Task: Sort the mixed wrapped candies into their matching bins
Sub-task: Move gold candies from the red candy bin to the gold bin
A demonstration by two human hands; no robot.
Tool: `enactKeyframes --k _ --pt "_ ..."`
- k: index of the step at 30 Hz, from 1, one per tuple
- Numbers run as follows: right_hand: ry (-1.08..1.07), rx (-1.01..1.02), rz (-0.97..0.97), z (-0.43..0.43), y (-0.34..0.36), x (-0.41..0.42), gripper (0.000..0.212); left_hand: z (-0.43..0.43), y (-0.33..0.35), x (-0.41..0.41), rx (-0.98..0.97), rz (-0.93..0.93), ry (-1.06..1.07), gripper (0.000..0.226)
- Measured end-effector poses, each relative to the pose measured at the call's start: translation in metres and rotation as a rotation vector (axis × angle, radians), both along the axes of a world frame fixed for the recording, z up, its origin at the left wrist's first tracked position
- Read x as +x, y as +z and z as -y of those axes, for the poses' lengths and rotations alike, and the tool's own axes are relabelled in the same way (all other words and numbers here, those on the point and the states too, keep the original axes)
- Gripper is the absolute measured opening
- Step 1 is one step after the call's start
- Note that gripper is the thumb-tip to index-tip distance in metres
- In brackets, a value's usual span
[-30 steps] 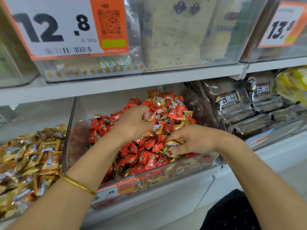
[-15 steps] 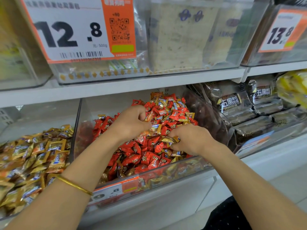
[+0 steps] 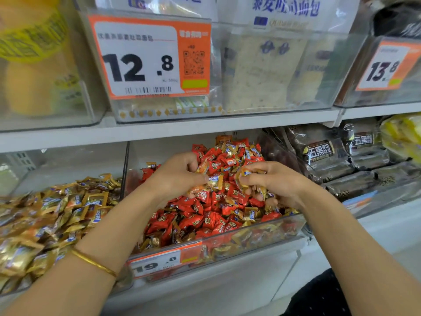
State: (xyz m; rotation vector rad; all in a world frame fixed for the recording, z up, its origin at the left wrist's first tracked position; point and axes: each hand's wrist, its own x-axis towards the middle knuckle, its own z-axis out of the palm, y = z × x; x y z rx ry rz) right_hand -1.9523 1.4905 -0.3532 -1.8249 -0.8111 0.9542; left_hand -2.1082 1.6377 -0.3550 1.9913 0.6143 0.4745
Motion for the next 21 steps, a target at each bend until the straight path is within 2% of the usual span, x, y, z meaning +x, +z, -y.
enactKeyframes --k 6,8,11,14,18,20,21 --pt "0.144 0.143 -0.389 -0.02 0.012 -0.032 0.021 0.0 0.022 -0.045 -0.052 0.045 0.058 0.039" --pt "0.212 0.161 -0.436 -0.031 0.015 -0.05 0.029 -0.002 0.029 -0.069 -0.075 0.05 0.081 0.038" --pt "0.306 0.175 -0.433 -0.051 0.025 -0.087 0.024 -0.011 0.035 -0.111 -0.057 0.035 0.175 0.035" --pt "0.406 0.174 -0.324 -0.079 0.034 -0.13 0.007 -0.032 0.032 -0.154 0.002 0.016 0.363 0.037" --pt "0.465 0.106 0.028 -0.134 0.04 -0.194 0.006 -0.054 0.018 -0.194 0.129 -0.047 0.585 0.034" --pt "0.515 0.019 0.206 -0.15 0.044 -0.217 0.022 -0.059 0.013 -0.201 0.102 -0.053 0.569 0.026" --pt "0.539 -0.029 0.252 -0.157 0.044 -0.222 0.042 -0.06 0.011 -0.204 0.073 -0.063 0.535 0.02"
